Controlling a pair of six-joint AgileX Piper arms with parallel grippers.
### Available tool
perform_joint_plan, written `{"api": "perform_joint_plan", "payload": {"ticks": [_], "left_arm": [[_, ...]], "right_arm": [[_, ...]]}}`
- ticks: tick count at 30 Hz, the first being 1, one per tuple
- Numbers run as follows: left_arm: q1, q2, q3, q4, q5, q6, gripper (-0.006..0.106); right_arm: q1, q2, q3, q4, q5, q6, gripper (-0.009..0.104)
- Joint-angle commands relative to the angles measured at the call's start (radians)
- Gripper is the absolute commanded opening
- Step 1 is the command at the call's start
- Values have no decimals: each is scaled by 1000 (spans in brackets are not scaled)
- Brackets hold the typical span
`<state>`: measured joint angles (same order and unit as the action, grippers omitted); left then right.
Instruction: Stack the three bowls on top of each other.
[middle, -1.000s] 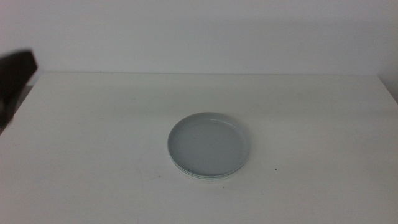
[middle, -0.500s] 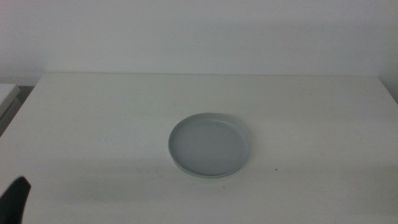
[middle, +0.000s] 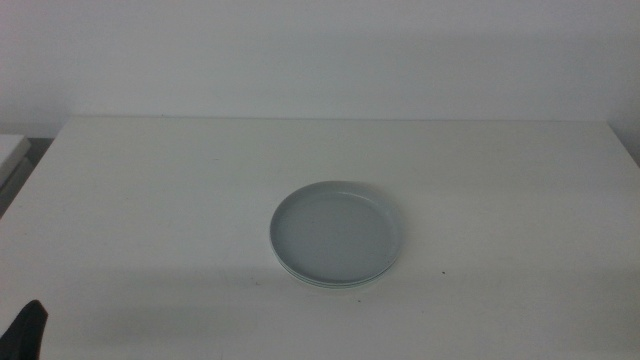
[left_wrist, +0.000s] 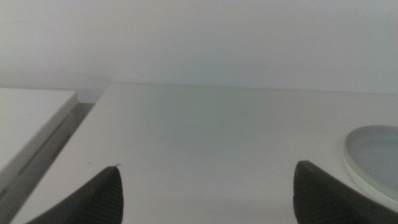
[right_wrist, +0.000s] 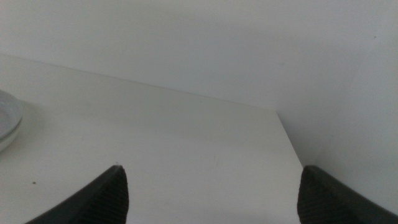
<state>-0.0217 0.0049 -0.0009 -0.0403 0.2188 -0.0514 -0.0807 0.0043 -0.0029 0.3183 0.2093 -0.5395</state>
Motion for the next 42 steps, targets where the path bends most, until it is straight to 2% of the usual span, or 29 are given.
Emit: {"api": "perform_joint_plan", "payload": {"ticks": [1,4,9,11,12,14,17,19,20,22,42], "left_arm": [[1,-5,1,34,-14,-7,94],[1,-5,1,51,-14,-7,94],[1,-5,1,51,-14,-7,94],[1,-5,1,51,-14,-7,94],[1,-5,1,51,-14,-7,94],[1,-5,1,51,-14,-7,94],[1,-5,1,51,-14,-7,94],[1,-5,1,51,-14,-7,94],[1,-5,1,51,-14,-7,94],[1,-5,1,51,-14,-7,94],[1,-5,1,51,-16,-7,94]], "right_arm": [[1,-4,3,23,-3,0,91],[1,-4,3,43,-3,0,91],[1,-4,3,113,1,0,91],[1,-4,3,118,1,0,91],[1,-4,3,95,1,0,91],[1,-4,3,-25,-6,33,91],[16,-4,3,-96,-9,300,93],[32,-4,3,-196,-31,432,93],[45,-4,3,-248,-48,473,93],[72,-4,3,-308,-56,494,93],[95,-4,3,-313,-104,514,93]]}}
